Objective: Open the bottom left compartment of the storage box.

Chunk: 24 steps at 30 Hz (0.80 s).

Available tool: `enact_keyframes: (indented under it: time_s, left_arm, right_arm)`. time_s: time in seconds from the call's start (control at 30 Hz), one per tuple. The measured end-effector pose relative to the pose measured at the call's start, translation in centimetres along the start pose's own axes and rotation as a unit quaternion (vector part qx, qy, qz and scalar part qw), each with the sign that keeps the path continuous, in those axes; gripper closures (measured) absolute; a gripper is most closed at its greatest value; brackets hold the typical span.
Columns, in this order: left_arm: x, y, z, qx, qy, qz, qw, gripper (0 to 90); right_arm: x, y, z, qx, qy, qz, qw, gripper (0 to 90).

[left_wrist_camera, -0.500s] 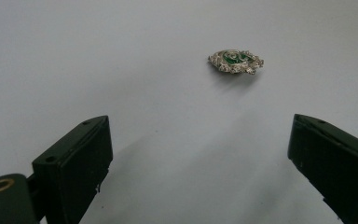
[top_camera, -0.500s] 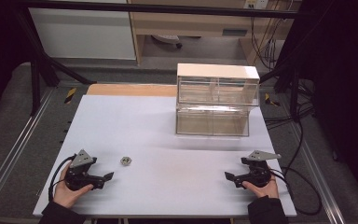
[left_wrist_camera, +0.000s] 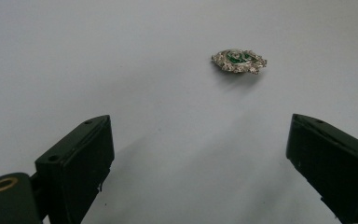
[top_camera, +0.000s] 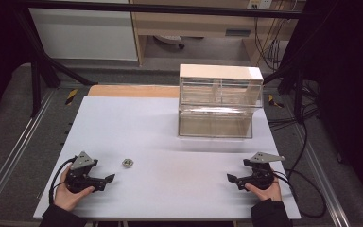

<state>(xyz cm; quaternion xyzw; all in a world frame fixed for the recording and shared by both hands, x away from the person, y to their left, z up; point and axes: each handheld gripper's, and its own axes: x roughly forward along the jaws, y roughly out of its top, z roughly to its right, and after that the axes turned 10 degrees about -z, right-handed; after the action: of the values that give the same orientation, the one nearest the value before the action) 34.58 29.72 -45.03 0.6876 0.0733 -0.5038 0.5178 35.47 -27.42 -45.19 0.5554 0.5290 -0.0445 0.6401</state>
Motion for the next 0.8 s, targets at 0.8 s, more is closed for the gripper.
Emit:
enact_keyframes:
  time_s: [0.8]
  left_arm:
    - [-0.2,0.0,-0.1,-0.005,0.001,0.003,1.0000,6.9]
  right_arm:
    - [1.2,1.7,-1.9,-0.023,-0.002,0.000,0.9997,2.0]
